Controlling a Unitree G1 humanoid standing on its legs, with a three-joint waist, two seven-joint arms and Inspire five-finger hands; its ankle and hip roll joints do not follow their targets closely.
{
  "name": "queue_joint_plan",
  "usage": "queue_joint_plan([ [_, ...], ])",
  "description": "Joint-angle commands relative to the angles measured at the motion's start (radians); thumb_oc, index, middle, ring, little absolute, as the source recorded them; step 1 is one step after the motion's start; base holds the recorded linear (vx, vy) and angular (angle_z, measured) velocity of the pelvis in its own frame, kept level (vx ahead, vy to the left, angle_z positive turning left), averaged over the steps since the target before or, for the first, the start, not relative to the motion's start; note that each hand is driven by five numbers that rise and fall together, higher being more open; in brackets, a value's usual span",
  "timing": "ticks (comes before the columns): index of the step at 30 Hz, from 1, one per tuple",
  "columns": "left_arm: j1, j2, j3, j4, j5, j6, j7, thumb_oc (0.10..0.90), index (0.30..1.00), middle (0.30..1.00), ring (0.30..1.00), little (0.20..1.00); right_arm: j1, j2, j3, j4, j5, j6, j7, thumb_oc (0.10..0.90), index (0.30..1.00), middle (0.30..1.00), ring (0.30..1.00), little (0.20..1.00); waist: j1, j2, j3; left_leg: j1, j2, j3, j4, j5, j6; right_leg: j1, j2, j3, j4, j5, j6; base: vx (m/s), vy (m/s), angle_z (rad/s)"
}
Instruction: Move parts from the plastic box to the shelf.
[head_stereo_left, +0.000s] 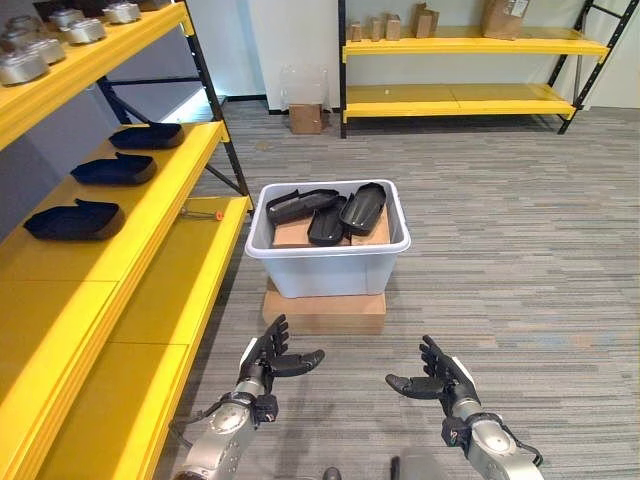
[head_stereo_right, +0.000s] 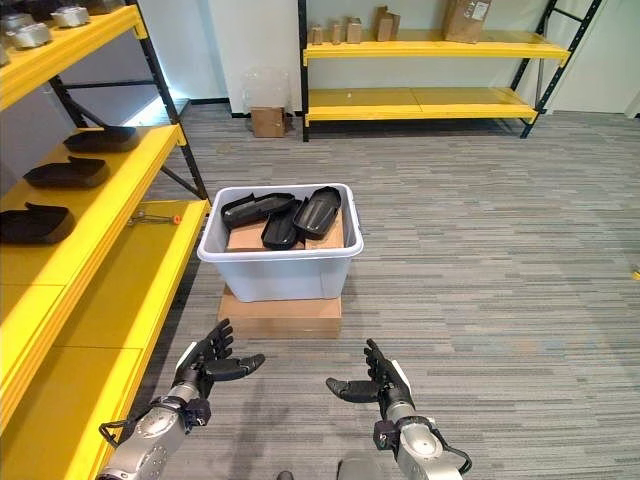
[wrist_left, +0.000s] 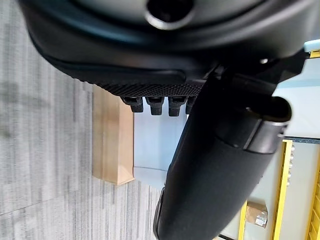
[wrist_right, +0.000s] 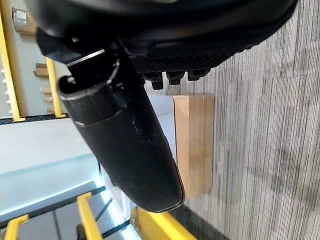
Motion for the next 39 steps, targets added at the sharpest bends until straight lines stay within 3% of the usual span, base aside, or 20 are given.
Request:
queue_joint_plan([
  [1, -0.049, -0.004, 0.020, -0.105, 0.034, -0.080, -0.028, 0.900, 1.000, 1.000, 1.000, 1.000, -0.044, -0.042, -0.035, -0.047, 0.015, -0.080, -0.004, 0.900, 1.000, 1.000, 1.000, 1.000, -0.036, -0.023, 0.001, 0.069, 0.007, -0.014, 0.059, -0.055, -0.077, 0.045, 0.033, -0.064, -0.299, 0.204, 0.032, 0.40, -0.031, 0.19],
  [5, -0.031, -0.018, 0.015, -0.118, 0.041, -0.079, -0.049, 0.900, 1.000, 1.000, 1.000, 1.000, -0.013, -0.056, -0.051, -0.053, 0.017, -0.077, 0.002, 0.900, 1.000, 1.000, 1.000, 1.000, -0.052, -0.032, -0.015, 0.143, -0.002, -0.048, 0.076, -0.076, -0.100, 0.059, 0.054, -0.097, -0.454, 0.244, 0.030, 0.42, -0.077, 0.18],
  [7, -0.025, -0.034, 0.004, -0.107, 0.047, -0.076, -0.054, 0.900, 1.000, 1.000, 1.000, 1.000, -0.001, -0.060, -0.047, -0.045, 0.023, -0.077, 0.003, 0.900, 1.000, 1.000, 1.000, 1.000, -0.052, -0.031, -0.034, 0.163, 0.018, -0.057, 0.114, -0.083, -0.126, 0.120, 0.073, -0.079, -0.485, 0.235, 0.008, 0.42, -0.146, 0.42],
  [10, -0.038, -0.045, -0.009, -0.098, 0.031, -0.082, -0.053, 0.900, 1.000, 1.000, 1.000, 1.000, -0.011, -0.068, -0.039, -0.045, 0.037, -0.081, 0.002, 0.900, 1.000, 1.000, 1.000, 1.000, -0.056, -0.024, -0.045, 0.141, 0.050, -0.051, 0.194, -0.009, -0.182, 0.153, 0.086, -0.068, -0.467, 0.217, -0.020, 0.32, -0.124, 0.52],
  [12, -0.044, -0.054, -0.011, -0.108, 0.016, -0.084, -0.054, 0.900, 1.000, 1.000, 1.000, 1.000, -0.005, -0.082, -0.046, -0.043, 0.044, -0.083, 0.004, 0.900, 1.000, 1.000, 1.000, 1.000, -0.054, -0.016, -0.044, 0.068, 0.078, -0.051, 0.399, 0.136, -0.256, 0.204, 0.102, -0.062, -0.477, 0.183, -0.052, 0.26, -0.139, 0.15],
  [13, -0.047, -0.055, -0.015, -0.105, 0.011, -0.086, -0.056, 0.900, 1.000, 1.000, 1.000, 1.000, -0.009, -0.087, -0.046, -0.041, 0.052, -0.085, -0.002, 0.900, 1.000, 1.000, 1.000, 1.000, -0.051, -0.026, -0.037, 0.017, 0.064, -0.057, 0.478, 0.185, -0.276, 0.224, 0.100, -0.050, -0.493, 0.179, -0.061, 0.22, -0.172, 0.19],
  [14, -0.050, -0.057, -0.015, -0.108, 0.002, -0.088, -0.044, 0.900, 1.000, 1.000, 1.000, 1.000, -0.019, -0.100, -0.039, -0.037, 0.054, -0.089, -0.006, 0.900, 1.000, 1.000, 1.000, 1.000, -0.025, -0.048, -0.005, -0.061, 0.039, -0.047, 0.626, 0.212, -0.279, 0.263, 0.098, -0.033, -0.498, 0.164, -0.082, 0.13, -0.120, 0.06],
  [16, -0.046, -0.057, -0.012, -0.112, -0.001, -0.086, -0.041, 0.900, 1.000, 1.000, 1.000, 1.000, -0.022, -0.102, -0.036, -0.041, 0.051, -0.088, -0.010, 0.900, 1.000, 1.000, 1.000, 1.000, -0.013, -0.052, 0.002, -0.094, 0.041, -0.039, 0.632, 0.187, -0.257, 0.276, 0.099, -0.024, -0.502, 0.159, -0.084, 0.15, -0.091, -0.17],
  [19, -0.038, -0.056, -0.004, -0.121, -0.006, -0.085, -0.033, 0.900, 1.000, 1.000, 1.000, 1.000, -0.027, -0.106, -0.029, -0.040, 0.049, -0.091, -0.023, 0.900, 1.000, 1.000, 1.000, 1.000, 0.013, -0.080, 0.013, -0.201, 0.114, 0.004, 0.529, 0.134, -0.206, 0.317, 0.084, -0.013, -0.515, 0.146, -0.078, 0.23, -0.049, -0.35],
  [20, -0.033, -0.052, 0.000, -0.118, -0.009, -0.085, -0.033, 0.900, 1.000, 1.000, 1.000, 1.000, -0.028, -0.105, -0.028, -0.037, 0.049, -0.093, -0.022, 0.900, 1.000, 1.000, 1.000, 1.000, 0.018, -0.083, 0.009, -0.195, 0.163, 0.008, 0.424, 0.119, -0.194, 0.322, 0.086, -0.006, -0.511, 0.134, -0.071, 0.16, 0.016, -0.19],
  [21, -0.032, -0.052, 0.000, -0.119, -0.009, -0.085, -0.033, 0.900, 1.000, 1.000, 1.000, 1.000, -0.027, -0.105, -0.028, -0.037, 0.049, -0.093, -0.022, 0.900, 1.000, 1.000, 1.000, 1.000, 0.023, -0.085, 0.013, -0.184, 0.163, 0.014, 0.418, 0.117, -0.194, 0.327, 0.086, 0.000, -0.510, 0.132, -0.071, 0.24, 0.094, -0.33],
  [22, -0.025, -0.046, 0.003, -0.120, -0.009, -0.087, -0.024, 0.900, 1.000, 1.000, 1.000, 1.000, -0.026, -0.102, -0.028, -0.031, 0.044, -0.096, -0.025, 0.900, 1.000, 1.000, 1.000, 1.000, 0.030, -0.082, 0.010, -0.153, 0.239, 0.010, 0.214, 0.136, -0.192, 0.336, 0.088, 0.007, -0.494, 0.104, -0.059, 0.28, 0.186, -0.43],
  [23, -0.024, -0.044, 0.006, -0.117, -0.002, -0.086, -0.019, 0.900, 1.000, 1.000, 1.000, 1.000, -0.028, -0.099, -0.023, -0.022, 0.038, -0.096, -0.029, 0.900, 1.000, 1.000, 1.000, 1.000, 0.040, -0.069, 0.009, -0.139, 0.309, -0.041, 0.042, 0.211, -0.213, 0.345, 0.097, 0.030, -0.481, 0.080, -0.053, 0.27, 0.183, -0.46],
  [24, -0.024, -0.044, 0.006, -0.117, -0.002, -0.086, -0.019, 0.900, 1.000, 1.000, 1.000, 1.000, -0.028, -0.099, -0.023, -0.022, 0.038, -0.096, -0.029, 0.900, 1.000, 1.000, 1.000, 1.000, 0.041, -0.070, 0.011, -0.132, 0.309, -0.039, 0.036, 0.213, -0.213, 0.347, 0.097, 0.031, -0.480, 0.079, -0.053, 0.18, 0.176, -0.59],
  [27, -0.029, -0.045, 0.010, -0.115, -0.002, -0.084, -0.018, 0.900, 1.000, 1.000, 1.000, 1.000, -0.028, -0.097, -0.026, -0.012, 0.038, -0.092, -0.027, 0.900, 1.000, 1.000, 1.000, 1.000, 0.046, -0.048, 0.004, -0.103, 0.379, -0.094, -0.092, 0.278, -0.241, 0.358, 0.087, 0.062, -0.455, 0.050, -0.038, 0.14, 0.206, -0.46],
  [28, -0.031, -0.045, 0.009, -0.115, -0.001, -0.084, -0.020, 0.900, 1.000, 1.000, 1.000, 1.000, -0.027, -0.099, -0.032, -0.009, 0.040, -0.090, -0.027, 0.900, 1.000, 1.000, 1.000, 1.000, 0.045, -0.040, 0.000, -0.094, 0.378, -0.096, -0.106, 0.282, -0.251, 0.362, 0.079, 0.064, -0.453, 0.048, -0.030, 0.12, 0.264, -0.30],
  [29, -0.029, -0.048, 0.008, -0.111, -0.004, -0.085, -0.027, 0.900, 1.000, 1.000, 1.000, 1.000, -0.021, -0.102, -0.037, -0.013, 0.038, -0.084, -0.018, 0.900, 1.000, 1.000, 1.000, 1.000, 0.039, -0.027, -0.011, -0.072, 0.371, -0.092, -0.126, 0.244, -0.250, 0.362, 0.066, 0.067, -0.449, 0.040, -0.018, 0.16, 0.309, -0.48],
  [31, -0.026, -0.045, 0.004, -0.111, -0.002, -0.083, -0.039, 0.900, 1.000, 1.000, 1.000, 1.000, -0.007, -0.096, -0.048, -0.019, 0.033, -0.079, -0.011, 0.900, 1.000, 1.000, 1.000, 1.000, 0.031, -0.017, -0.033, -0.054, 0.364, -0.077, -0.145, 0.224, -0.260, 0.368, 0.039, 0.072, -0.449, 0.049, -0.005, 0.16, 0.293, -0.23],
  [36, -0.048, -0.033, -0.009, -0.108, 0.005, -0.088, -0.047, 0.900, 1.000, 1.000, 1.000, 1.000, 0.007, -0.077, -0.069, -0.019, 0.012, -0.063, -0.005, 0.900, 1.000, 1.000, 1.000, 1.000, 0.023, -0.024, -0.041, -0.068, 0.270, -0.027, -0.053, 0.113, -0.236, 0.403, -0.077, 0.063, -0.494, 0.104, 0.062, 0.10, 0.307, 0.17],
  [39, -0.055, -0.025, -0.007, -0.103, 0.008, -0.092, -0.043, 0.900, 1.000, 1.000, 1.000, 1.000, 0.006, -0.063, -0.068, -0.024, 0.013, -0.063, -0.004, 0.900, 1.000, 1.000, 1.000, 1.000, 0.021, -0.027, -0.051, -0.067, 0.238, 0.003, -0.043, 0.090, -0.221, 0.398, -0.109, 0.076, -0.514, 0.136, 0.082, 0.04, 0.203, 0.01],
])
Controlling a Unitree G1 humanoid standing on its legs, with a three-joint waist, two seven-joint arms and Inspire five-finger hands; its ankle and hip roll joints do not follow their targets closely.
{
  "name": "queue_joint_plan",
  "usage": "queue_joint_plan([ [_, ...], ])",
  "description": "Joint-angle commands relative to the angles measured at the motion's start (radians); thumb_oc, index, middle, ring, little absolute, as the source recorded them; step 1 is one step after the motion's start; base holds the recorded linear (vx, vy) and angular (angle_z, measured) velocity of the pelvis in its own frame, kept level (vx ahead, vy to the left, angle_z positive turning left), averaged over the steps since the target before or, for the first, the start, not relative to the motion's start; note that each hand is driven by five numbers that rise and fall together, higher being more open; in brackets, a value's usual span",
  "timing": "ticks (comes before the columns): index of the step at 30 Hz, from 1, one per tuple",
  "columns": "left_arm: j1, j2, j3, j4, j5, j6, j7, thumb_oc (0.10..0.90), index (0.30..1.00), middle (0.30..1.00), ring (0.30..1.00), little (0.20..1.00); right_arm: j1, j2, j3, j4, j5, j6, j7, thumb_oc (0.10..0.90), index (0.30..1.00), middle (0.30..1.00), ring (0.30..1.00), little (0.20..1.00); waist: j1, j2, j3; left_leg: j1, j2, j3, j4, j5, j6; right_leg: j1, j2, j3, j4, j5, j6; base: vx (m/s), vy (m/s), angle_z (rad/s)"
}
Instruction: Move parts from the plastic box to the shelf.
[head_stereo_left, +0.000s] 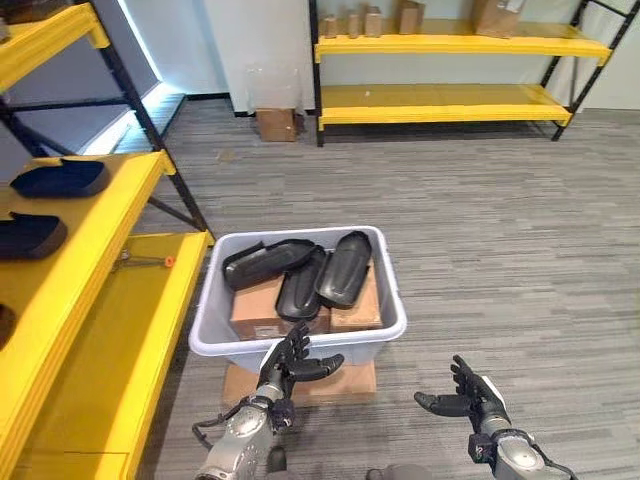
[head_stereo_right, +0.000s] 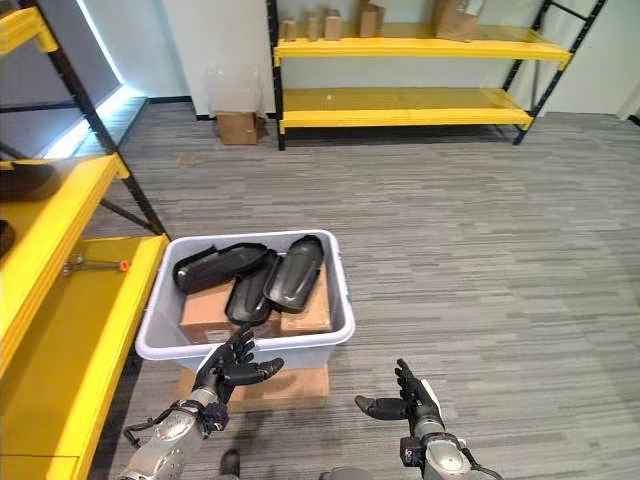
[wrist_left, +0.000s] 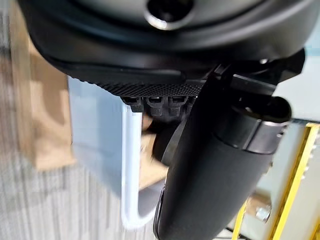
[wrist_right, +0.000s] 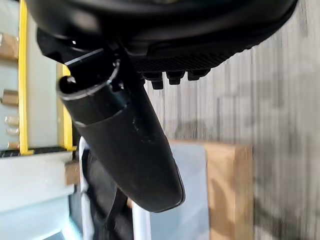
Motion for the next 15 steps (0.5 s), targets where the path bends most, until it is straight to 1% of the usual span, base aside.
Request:
queue_joint_plan([
  [1, -0.070, 0.054, 0.025, -0.105, 0.017, -0.095, -0.011, 0.900, 1.000, 1.000, 1.000, 1.000, -0.017, 0.015, -0.040, -0.095, -0.005, -0.063, 0.004, 0.900, 1.000, 1.000, 1.000, 1.000, 0.007, -0.041, -0.050, -0.015, 0.013, 0.024, 0.083, -0.119, 0.006, 0.073, -0.136, 0.029, -0.217, 0.177, 0.109, 0.03, 0.155, -0.08],
  [2, -0.070, 0.054, 0.025, -0.105, 0.017, -0.095, -0.011, 0.900, 1.000, 1.000, 1.000, 1.000, -0.017, 0.015, -0.040, -0.095, -0.005, -0.063, 0.004, 0.900, 1.000, 1.000, 1.000, 1.000, 0.007, -0.041, -0.050, -0.015, 0.013, 0.024, 0.084, -0.119, 0.006, 0.073, -0.136, 0.029, -0.217, 0.177, 0.109, 0.03, 0.179, -0.13],
  [3, -0.074, 0.057, 0.026, -0.100, 0.021, -0.095, -0.006, 0.900, 1.000, 1.000, 1.000, 1.000, -0.020, 0.025, -0.035, -0.098, -0.007, -0.063, 0.006, 0.900, 1.000, 1.000, 1.000, 1.000, 0.008, -0.044, -0.056, -0.017, -0.003, 0.040, 0.086, -0.133, 0.018, 0.064, -0.157, 0.033, -0.235, 0.204, 0.124, 0.03, 0.159, -0.25],
  [6, -0.077, 0.062, 0.031, -0.100, 0.018, -0.097, -0.004, 0.900, 1.000, 1.000, 1.000, 1.000, -0.032, 0.032, -0.027, -0.095, -0.009, -0.063, 0.006, 0.900, 1.000, 1.000, 1.000, 1.000, 0.010, -0.050, -0.060, -0.018, -0.014, 0.061, 0.098, -0.149, 0.028, 0.054, -0.177, 0.037, -0.252, 0.234, 0.138, 0.03, 0.139, -0.27],
  [11, -0.070, 0.063, 0.047, -0.098, 0.012, -0.099, 0.000, 0.900, 1.000, 1.000, 1.000, 1.000, -0.047, 0.033, -0.017, -0.110, -0.014, -0.065, 0.006, 0.900, 1.000, 1.000, 1.000, 1.000, 0.013, -0.063, -0.066, -0.005, -0.016, 0.083, 0.099, -0.160, 0.037, 0.052, -0.188, 0.048, -0.278, 0.269, 0.147, 0.02, 0.039, -0.19],
  [15, -0.050, 0.062, 0.068, -0.100, 0.007, -0.098, 0.002, 0.900, 1.000, 1.000, 1.000, 1.000, -0.050, 0.027, -0.016, -0.132, -0.025, -0.067, 0.003, 0.900, 1.000, 1.000, 1.000, 1.000, 0.012, -0.069, -0.077, 0.014, -0.008, 0.092, 0.086, -0.158, 0.035, 0.057, -0.186, 0.051, -0.293, 0.271, 0.150, 0.02, -0.006, -0.06],
])
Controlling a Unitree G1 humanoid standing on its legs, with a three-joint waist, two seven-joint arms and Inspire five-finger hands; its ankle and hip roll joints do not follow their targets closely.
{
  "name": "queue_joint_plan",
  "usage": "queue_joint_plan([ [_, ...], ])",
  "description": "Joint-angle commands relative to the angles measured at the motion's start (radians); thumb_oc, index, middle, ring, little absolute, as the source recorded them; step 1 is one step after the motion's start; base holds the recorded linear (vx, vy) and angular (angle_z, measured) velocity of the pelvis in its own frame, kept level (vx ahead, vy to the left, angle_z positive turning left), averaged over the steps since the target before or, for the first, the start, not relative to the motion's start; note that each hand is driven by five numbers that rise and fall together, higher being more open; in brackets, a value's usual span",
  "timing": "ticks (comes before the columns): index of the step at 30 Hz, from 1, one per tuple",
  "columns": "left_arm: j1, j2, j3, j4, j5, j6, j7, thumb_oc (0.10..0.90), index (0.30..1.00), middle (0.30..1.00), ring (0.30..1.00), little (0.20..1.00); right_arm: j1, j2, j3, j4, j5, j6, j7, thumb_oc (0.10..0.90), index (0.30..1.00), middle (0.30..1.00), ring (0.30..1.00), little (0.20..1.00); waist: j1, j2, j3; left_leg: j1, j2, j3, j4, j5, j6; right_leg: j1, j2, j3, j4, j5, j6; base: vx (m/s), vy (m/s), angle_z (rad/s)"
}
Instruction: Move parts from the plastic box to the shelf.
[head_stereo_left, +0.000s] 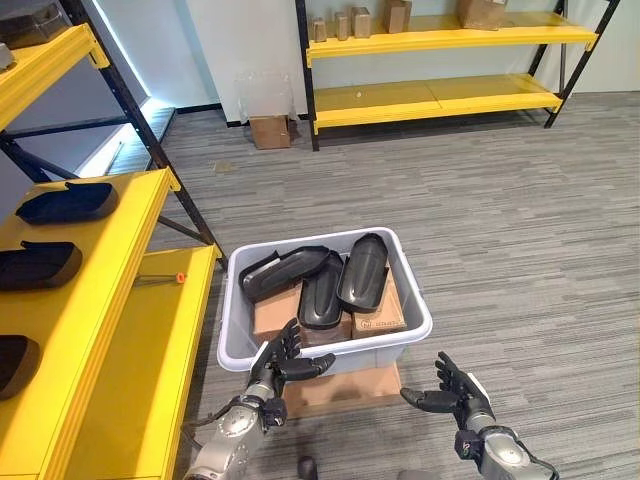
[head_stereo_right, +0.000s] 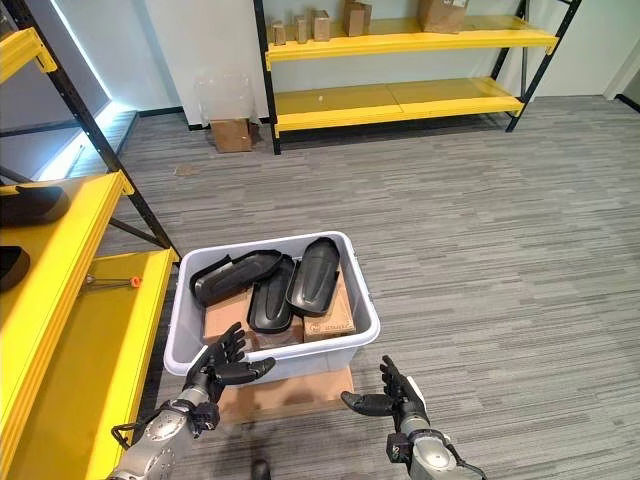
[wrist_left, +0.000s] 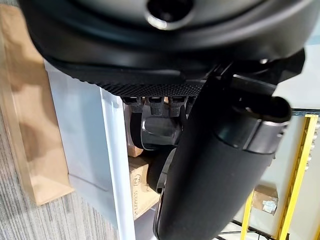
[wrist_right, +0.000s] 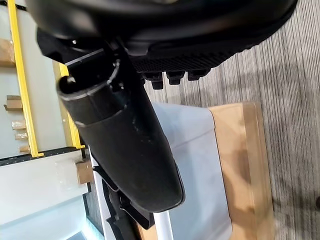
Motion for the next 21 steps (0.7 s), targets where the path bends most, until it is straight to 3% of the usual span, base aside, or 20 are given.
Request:
queue_joint_plan([
  [1, -0.047, 0.021, 0.062, -0.098, 0.006, -0.097, -0.001, 0.900, 1.000, 1.000, 1.000, 1.000, -0.050, -0.026, -0.018, -0.118, -0.028, -0.071, -0.003, 0.900, 1.000, 1.000, 1.000, 1.000, 0.015, -0.046, -0.053, -0.012, 0.079, -0.017, 0.112, -0.124, -0.017, 0.040, -0.091, -0.025, -0.169, 0.204, 0.066, 0.02, -0.021, -0.07],
  [12, -0.010, 0.004, 0.117, -0.112, 0.015, -0.101, -0.007, 0.900, 1.000, 1.000, 1.000, 1.000, -0.064, -0.097, -0.093, -0.284, -0.147, -0.104, -0.022, 0.900, 1.000, 1.000, 1.000, 1.000, 0.005, -0.046, -0.058, 0.023, 0.107, -0.012, 0.080, -0.111, -0.031, 0.057, -0.075, -0.029, -0.178, 0.173, 0.058, 0.01, -0.015, -0.02],
  [15, 0.003, -0.002, 0.127, -0.119, 0.023, -0.104, -0.023, 0.900, 1.000, 1.000, 1.000, 1.000, -0.084, -0.150, -0.148, -0.393, -0.239, -0.129, -0.025, 0.900, 1.000, 1.000, 1.000, 1.000, 0.002, -0.046, -0.059, 0.029, 0.111, -0.015, 0.068, -0.105, -0.033, 0.061, -0.071, -0.032, -0.182, 0.169, 0.057, 0.00, 0.000, 0.00],
  [21, 0.019, -0.006, 0.133, -0.126, 0.026, -0.107, -0.030, 0.900, 1.000, 1.000, 1.000, 1.000, -0.163, -0.195, -0.184, -0.444, -0.389, -0.131, -0.078, 0.900, 1.000, 1.000, 1.000, 1.000, 0.013, -0.047, -0.061, 0.024, 0.108, -0.023, 0.059, -0.104, -0.029, 0.068, -0.075, -0.049, -0.193, 0.172, 0.060, 0.00, -0.001, 0.01],
])
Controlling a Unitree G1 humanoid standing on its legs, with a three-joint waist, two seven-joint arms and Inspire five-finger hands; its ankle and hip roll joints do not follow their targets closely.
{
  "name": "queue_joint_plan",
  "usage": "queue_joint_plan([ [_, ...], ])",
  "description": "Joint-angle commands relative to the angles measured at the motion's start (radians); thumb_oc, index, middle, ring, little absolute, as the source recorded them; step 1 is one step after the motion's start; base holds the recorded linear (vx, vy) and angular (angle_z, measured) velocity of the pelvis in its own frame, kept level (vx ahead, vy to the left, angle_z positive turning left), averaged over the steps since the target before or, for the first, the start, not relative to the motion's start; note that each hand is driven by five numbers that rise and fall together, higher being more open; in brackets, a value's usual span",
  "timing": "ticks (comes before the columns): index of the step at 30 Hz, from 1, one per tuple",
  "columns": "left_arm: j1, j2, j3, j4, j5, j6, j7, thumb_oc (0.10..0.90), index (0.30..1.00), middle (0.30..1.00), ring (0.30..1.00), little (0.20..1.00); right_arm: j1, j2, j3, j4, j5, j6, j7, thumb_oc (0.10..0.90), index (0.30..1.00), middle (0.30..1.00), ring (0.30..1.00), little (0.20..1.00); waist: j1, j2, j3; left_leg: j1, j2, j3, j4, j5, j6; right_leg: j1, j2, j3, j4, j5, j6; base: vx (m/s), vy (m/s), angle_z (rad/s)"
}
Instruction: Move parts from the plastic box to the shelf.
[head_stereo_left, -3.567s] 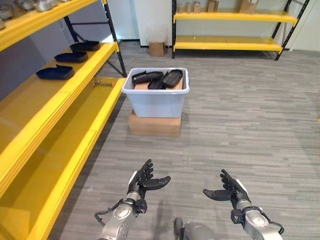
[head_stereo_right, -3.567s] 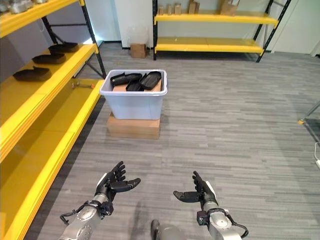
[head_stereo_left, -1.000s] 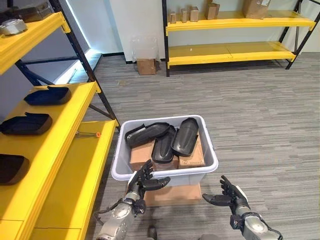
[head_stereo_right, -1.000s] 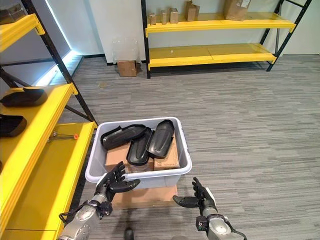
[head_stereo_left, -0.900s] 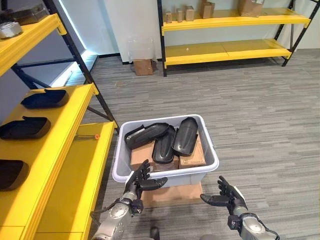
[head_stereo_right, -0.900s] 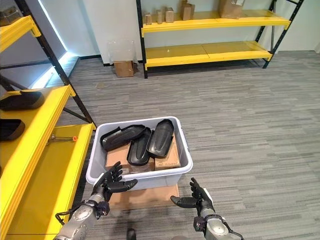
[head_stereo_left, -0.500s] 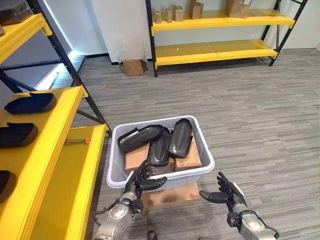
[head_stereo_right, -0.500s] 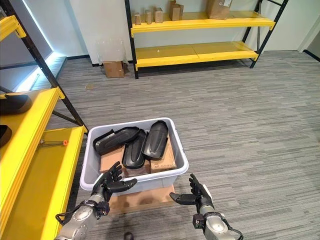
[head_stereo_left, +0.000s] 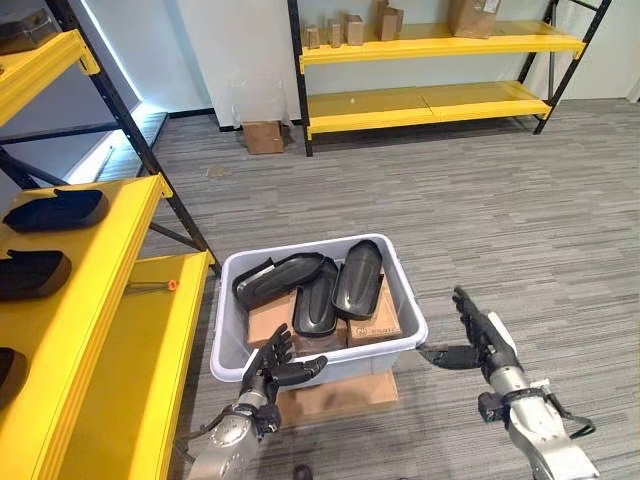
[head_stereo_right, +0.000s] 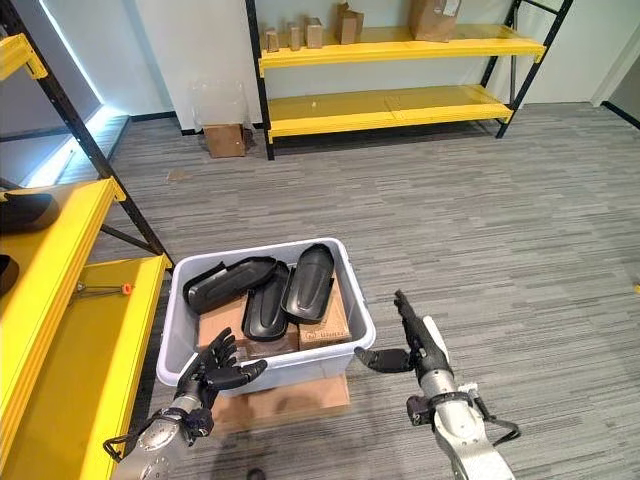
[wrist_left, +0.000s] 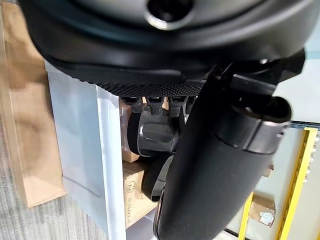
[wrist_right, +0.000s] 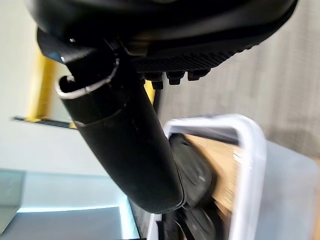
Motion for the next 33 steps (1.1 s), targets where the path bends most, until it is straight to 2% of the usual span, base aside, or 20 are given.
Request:
queue_joint_plan([
  [1, -0.055, 0.016, 0.065, -0.107, 0.020, -0.106, -0.021, 0.900, 1.000, 1.000, 1.000, 1.000, -0.148, -0.020, -0.051, -0.066, -0.098, -0.097, -0.066, 0.900, 1.000, 1.000, 1.000, 1.000, 0.022, -0.048, -0.057, -0.017, 0.089, -0.033, 0.090, -0.101, -0.033, -0.015, -0.094, -0.046, -0.064, 0.116, 0.061, 0.00, 0.009, 0.03],
  [4, -0.052, 0.022, 0.065, -0.114, 0.019, -0.104, -0.017, 0.900, 1.000, 1.000, 1.000, 1.000, -0.229, -0.022, -0.029, -0.057, -0.137, -0.084, -0.097, 0.900, 1.000, 1.000, 1.000, 1.000, 0.035, -0.052, -0.055, -0.021, 0.084, -0.042, 0.087, -0.101, -0.031, -0.012, -0.100, -0.056, -0.071, 0.119, 0.062, 0.00, 0.015, 0.07],
  [8, -0.036, 0.030, 0.063, -0.122, 0.007, -0.103, -0.004, 0.900, 1.000, 1.000, 1.000, 1.000, -0.349, 0.017, 0.037, -0.017, -0.107, -0.075, -0.127, 0.900, 1.000, 1.000, 1.000, 1.000, 0.063, -0.058, -0.047, -0.032, 0.072, -0.053, 0.090, -0.106, -0.023, -0.013, -0.107, -0.056, -0.079, 0.128, 0.064, 0.00, 0.011, 0.03],
  [14, -0.036, 0.040, 0.047, -0.132, -0.001, -0.095, 0.006, 0.900, 1.000, 1.000, 1.000, 1.000, -0.468, 0.047, 0.136, 0.039, -0.135, -0.040, -0.130, 0.900, 1.000, 1.000, 1.000, 1.000, 0.091, -0.066, -0.034, -0.060, 0.063, -0.074, 0.104, -0.105, -0.022, -0.008, -0.113, -0.081, -0.089, 0.128, 0.059, -0.01, 0.012, 0.08],
  [20, -0.053, 0.059, 0.007, -0.140, -0.001, -0.089, 0.007, 0.900, 1.000, 1.000, 1.000, 1.000, -0.588, 0.103, 0.220, 0.202, -0.145, 0.006, -0.168, 0.900, 1.000, 1.000, 1.000, 1.000, 0.124, -0.067, -0.006, -0.098, 0.058, -0.091, 0.106, -0.093, -0.025, -0.016, -0.117, -0.105, -0.109, 0.141, 0.056, -0.03, 0.003, 0.15],
  [27, -0.074, 0.071, -0.001, -0.136, -0.010, -0.090, 0.023, 0.900, 1.000, 1.000, 1.000, 1.000, -0.630, 0.148, 0.282, 0.241, -0.115, 0.021, -0.158, 0.900, 1.000, 1.000, 1.000, 1.000, 0.136, -0.058, 0.030, -0.148, 0.056, -0.102, 0.112, -0.076, -0.031, -0.049, -0.116, -0.117, -0.114, 0.147, 0.050, -0.06, -0.003, 0.08],
  [33, -0.117, 0.081, -0.019, -0.135, -0.013, -0.101, 0.041, 0.900, 1.000, 1.000, 1.000, 1.000, -0.671, 0.179, 0.323, 0.245, -0.117, 0.032, -0.166, 0.900, 1.000, 1.000, 1.000, 1.000, 0.142, -0.049, 0.087, -0.227, 0.056, -0.113, 0.143, -0.065, -0.036, -0.116, -0.116, -0.122, -0.101, 0.155, 0.044, -0.08, -0.004, 0.03],
])
